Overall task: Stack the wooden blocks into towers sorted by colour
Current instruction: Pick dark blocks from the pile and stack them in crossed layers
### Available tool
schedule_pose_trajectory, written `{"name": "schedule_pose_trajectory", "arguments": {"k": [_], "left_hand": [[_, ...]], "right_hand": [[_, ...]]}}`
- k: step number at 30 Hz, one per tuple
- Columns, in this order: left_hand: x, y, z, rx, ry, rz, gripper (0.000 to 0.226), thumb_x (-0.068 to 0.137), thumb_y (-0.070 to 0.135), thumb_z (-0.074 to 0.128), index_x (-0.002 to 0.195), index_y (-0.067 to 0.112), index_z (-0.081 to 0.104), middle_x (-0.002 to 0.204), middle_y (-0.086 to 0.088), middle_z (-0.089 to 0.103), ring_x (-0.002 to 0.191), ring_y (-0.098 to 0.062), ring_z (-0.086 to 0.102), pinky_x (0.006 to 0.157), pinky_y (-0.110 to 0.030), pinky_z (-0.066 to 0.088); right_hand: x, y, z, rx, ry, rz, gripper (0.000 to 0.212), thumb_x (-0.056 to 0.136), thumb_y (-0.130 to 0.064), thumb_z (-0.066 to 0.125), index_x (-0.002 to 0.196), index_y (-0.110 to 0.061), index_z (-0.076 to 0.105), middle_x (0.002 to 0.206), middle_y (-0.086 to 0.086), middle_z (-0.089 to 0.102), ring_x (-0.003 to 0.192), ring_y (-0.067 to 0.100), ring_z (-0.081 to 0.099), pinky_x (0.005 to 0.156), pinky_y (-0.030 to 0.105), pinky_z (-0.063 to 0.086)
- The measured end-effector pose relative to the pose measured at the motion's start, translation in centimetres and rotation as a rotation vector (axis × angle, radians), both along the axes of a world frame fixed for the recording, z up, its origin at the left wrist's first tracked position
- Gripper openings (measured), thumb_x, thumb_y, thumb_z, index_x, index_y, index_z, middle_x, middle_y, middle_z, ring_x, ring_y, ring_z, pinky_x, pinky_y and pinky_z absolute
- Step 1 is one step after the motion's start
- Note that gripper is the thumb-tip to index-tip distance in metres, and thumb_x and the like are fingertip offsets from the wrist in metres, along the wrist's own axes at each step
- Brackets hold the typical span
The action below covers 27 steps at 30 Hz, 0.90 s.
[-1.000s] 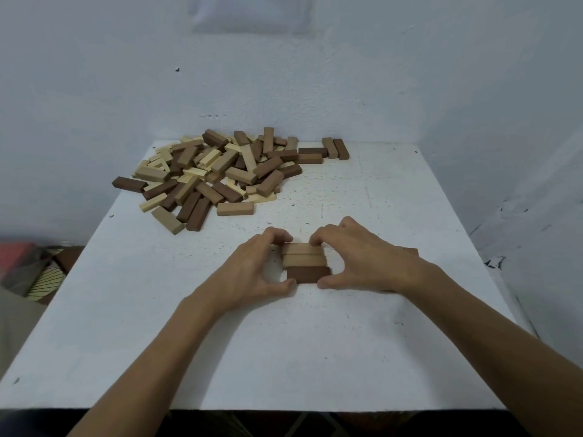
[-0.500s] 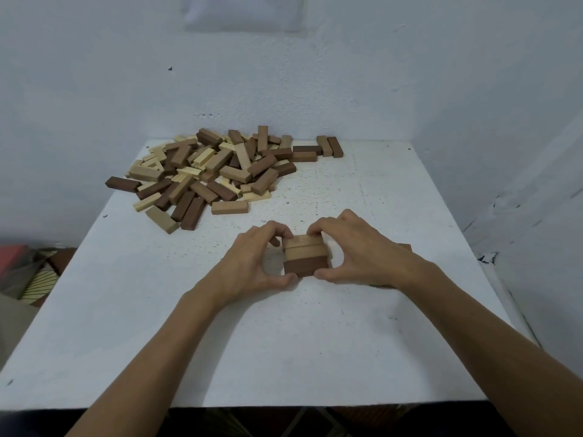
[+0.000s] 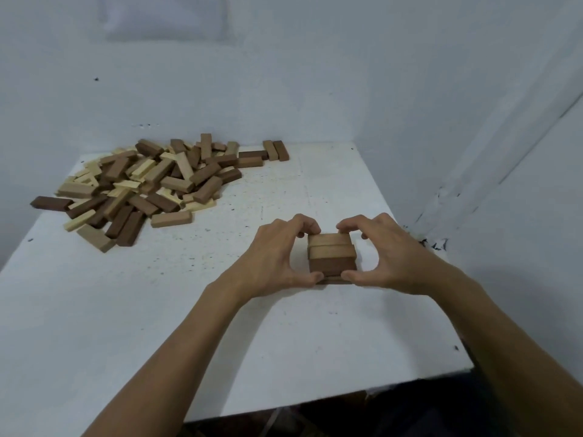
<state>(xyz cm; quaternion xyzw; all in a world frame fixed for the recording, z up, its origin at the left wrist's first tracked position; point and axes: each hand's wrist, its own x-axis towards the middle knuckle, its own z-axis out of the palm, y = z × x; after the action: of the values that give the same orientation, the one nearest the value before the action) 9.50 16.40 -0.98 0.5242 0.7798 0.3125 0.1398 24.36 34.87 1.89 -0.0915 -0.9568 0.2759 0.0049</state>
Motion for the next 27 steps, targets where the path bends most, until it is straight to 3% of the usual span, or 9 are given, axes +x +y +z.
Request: {"name": "schedule_pose_trajectory", "arguments": {"k": [4,8,13,19,23,27], "left_hand": [[0.3,0.8,-0.4,-0.024,-0.050,-0.014,0.062,0.070,0.043,0.080,0.118,0.037,0.043,0.120,0.017,0.053,0.114,-0.007,0.047,0.097,-0.031,0.041],[0.3,1.0,-0.7,-0.034,-0.034,-0.014,0.060,0.070,0.043,0.080,0.118,0.037,0.044,0.119,0.019,0.054,0.113,-0.005,0.048,0.096,-0.030,0.043],[0.3,0.8,-1.0,0.003,-0.085,-0.015,0.061,0.071,0.039,0.081,0.120,0.034,0.045,0.119,0.019,0.055,0.115,-0.002,0.051,0.098,-0.032,0.045],[0.2,0.7,-1.2,-0.013,-0.106,-0.024,0.073,0.069,0.045,0.079,0.129,0.041,0.037,0.129,0.016,0.053,0.122,-0.003,0.049,0.101,-0.036,0.045],[-0.3,-0.3,-1.0,-0.046,-0.119,0.013,0.088,0.068,0.055,0.080,0.139,0.048,0.027,0.139,0.013,0.049,0.127,-0.004,0.045,0.104,-0.033,0.041],[-2.2,-2.8,-0.4,-0.026,-0.122,0.121,0.082,0.071,0.065,0.073,0.140,0.046,0.032,0.137,0.017,0.050,0.125,-0.001,0.045,0.101,-0.028,0.039]], "right_hand": [[0.3,0.5,-0.7,-0.022,-0.008,0.000,0.068,0.079,-0.037,0.077,0.137,-0.034,0.040,0.108,-0.036,0.035,0.112,0.004,0.036,0.082,0.015,0.034],[0.3,0.8,-1.5,-0.017,-0.008,0.004,0.068,0.080,-0.037,0.076,0.138,-0.034,0.040,0.110,-0.034,0.035,0.114,0.005,0.035,0.083,0.021,0.034],[0.5,0.9,-2.4,-0.043,0.007,-0.024,0.065,0.079,-0.035,0.077,0.134,-0.034,0.042,0.113,-0.034,0.039,0.114,0.007,0.038,0.080,0.007,0.031],[0.7,1.1,-2.8,-0.046,0.006,-0.004,0.072,0.079,-0.039,0.077,0.139,-0.037,0.038,0.131,-0.022,0.044,0.119,0.006,0.035,0.093,0.025,0.037],[0.2,0.9,-2.0,-0.027,0.005,0.008,0.081,0.079,-0.049,0.074,0.146,-0.041,0.030,0.143,-0.024,0.037,0.127,0.005,0.030,0.104,0.031,0.034],[-3.0,-0.7,-1.0,-0.011,0.019,0.003,0.074,0.083,-0.057,0.065,0.146,-0.043,0.030,0.148,-0.022,0.035,0.130,-0.002,0.024,0.108,0.030,0.031]]}}
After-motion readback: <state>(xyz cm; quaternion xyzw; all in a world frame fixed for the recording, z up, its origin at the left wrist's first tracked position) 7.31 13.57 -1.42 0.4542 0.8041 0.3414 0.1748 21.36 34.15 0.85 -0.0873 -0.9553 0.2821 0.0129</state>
